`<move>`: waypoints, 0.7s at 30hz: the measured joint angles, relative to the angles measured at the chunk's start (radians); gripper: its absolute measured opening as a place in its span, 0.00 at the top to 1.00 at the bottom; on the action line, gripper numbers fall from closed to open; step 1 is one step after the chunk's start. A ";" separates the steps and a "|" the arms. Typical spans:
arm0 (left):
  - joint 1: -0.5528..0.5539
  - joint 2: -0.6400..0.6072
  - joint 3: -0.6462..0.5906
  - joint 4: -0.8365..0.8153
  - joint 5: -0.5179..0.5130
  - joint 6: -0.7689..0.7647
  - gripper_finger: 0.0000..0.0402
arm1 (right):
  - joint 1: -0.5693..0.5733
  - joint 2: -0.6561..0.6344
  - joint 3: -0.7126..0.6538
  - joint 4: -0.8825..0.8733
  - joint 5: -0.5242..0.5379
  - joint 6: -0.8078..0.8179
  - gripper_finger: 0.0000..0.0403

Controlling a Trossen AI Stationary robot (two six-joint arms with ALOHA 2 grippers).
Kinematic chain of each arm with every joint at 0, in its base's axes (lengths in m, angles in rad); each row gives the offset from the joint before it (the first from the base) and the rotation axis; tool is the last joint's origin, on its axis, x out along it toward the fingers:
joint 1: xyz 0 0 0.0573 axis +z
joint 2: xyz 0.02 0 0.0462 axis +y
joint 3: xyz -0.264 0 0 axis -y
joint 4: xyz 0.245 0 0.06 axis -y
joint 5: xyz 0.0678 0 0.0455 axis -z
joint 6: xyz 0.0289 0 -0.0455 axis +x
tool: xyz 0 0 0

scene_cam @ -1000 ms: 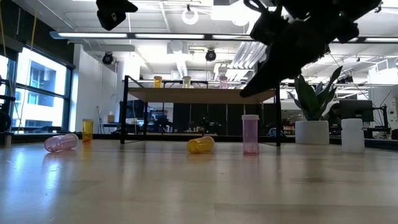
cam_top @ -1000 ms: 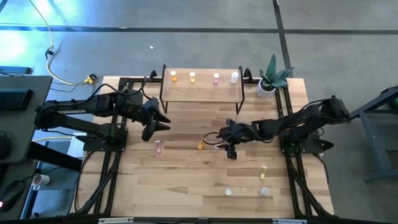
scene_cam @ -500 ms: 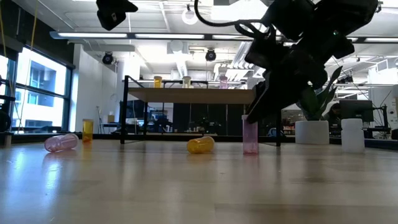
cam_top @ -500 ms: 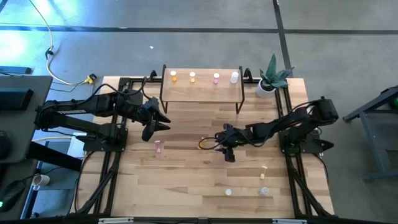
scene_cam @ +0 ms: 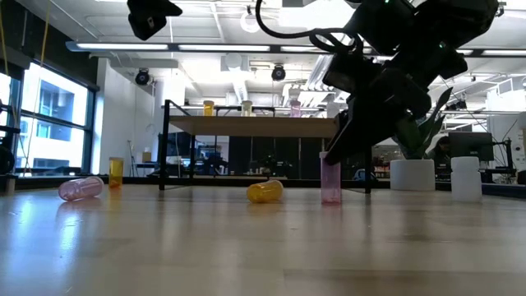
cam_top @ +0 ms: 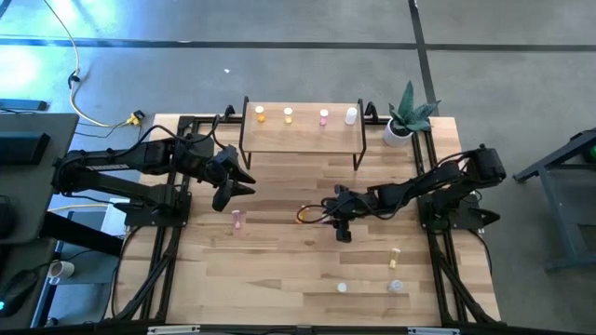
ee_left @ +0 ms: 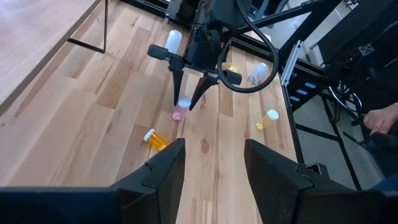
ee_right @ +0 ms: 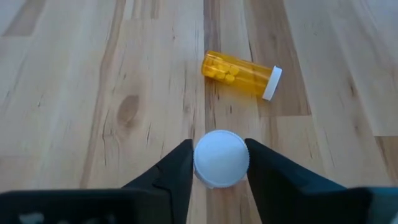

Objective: Pick and place medicine bottles onto shelf by color
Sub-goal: Put the right pink pill bottle on the shelf aligned with other pink pill bottle

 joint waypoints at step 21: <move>0.004 0.000 0.000 0.002 -0.004 -0.013 0.61 | -0.012 -0.112 0.001 -0.002 -0.024 0.124 0.71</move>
